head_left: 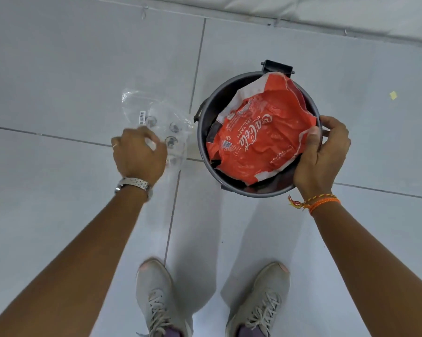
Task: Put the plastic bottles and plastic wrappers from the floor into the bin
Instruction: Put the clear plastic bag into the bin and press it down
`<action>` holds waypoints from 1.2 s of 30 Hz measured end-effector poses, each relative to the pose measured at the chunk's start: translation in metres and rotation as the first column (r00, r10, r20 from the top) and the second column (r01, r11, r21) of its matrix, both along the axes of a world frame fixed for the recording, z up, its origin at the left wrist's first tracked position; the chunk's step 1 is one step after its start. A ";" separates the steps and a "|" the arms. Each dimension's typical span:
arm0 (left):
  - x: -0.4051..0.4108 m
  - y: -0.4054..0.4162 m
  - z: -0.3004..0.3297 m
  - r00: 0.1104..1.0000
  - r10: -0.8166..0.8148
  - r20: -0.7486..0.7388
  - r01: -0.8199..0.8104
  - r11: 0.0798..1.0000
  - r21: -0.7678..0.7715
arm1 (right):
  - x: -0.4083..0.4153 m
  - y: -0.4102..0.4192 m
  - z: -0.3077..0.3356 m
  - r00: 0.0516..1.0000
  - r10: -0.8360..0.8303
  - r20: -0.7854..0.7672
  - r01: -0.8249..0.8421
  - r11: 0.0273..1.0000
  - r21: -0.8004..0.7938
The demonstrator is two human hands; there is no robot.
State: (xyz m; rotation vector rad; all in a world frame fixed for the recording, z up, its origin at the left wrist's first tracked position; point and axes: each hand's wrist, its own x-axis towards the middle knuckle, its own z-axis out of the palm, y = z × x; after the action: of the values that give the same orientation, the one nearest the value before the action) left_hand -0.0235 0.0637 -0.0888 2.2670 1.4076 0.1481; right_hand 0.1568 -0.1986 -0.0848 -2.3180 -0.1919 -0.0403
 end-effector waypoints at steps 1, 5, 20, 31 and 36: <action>-0.012 0.004 -0.016 0.963 -0.141 -0.231 0.131 0.990 -0.059 | -0.001 0.000 0.000 1.000 -0.002 0.001 0.002 1.000 -0.001; -0.046 -0.009 -0.060 0.354 -0.678 -0.644 0.547 0.709 -0.446 | -0.001 0.001 0.000 1.000 -0.009 0.016 0.009 1.000 -0.004; -0.004 -0.065 0.085 0.885 -0.449 0.127 0.343 0.811 0.473 | 0.004 -0.001 0.025 0.996 -0.029 -0.083 0.031 0.999 0.027; 0.070 -0.086 0.088 0.233 -0.957 -0.174 0.928 0.272 -0.253 | 0.024 0.017 0.139 0.817 0.561 -0.134 -0.577 0.789 -0.213; 0.087 -0.079 0.092 0.607 -0.791 -0.070 0.775 0.610 -0.165 | 0.012 0.053 0.099 0.676 0.581 -0.454 -0.691 0.285 -0.664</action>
State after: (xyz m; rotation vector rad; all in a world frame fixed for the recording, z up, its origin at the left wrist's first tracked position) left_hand 0.0632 -0.0149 0.0036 2.5990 0.3162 -0.3812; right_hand 0.1693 -0.1453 0.0144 -2.9115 -1.3484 0.7805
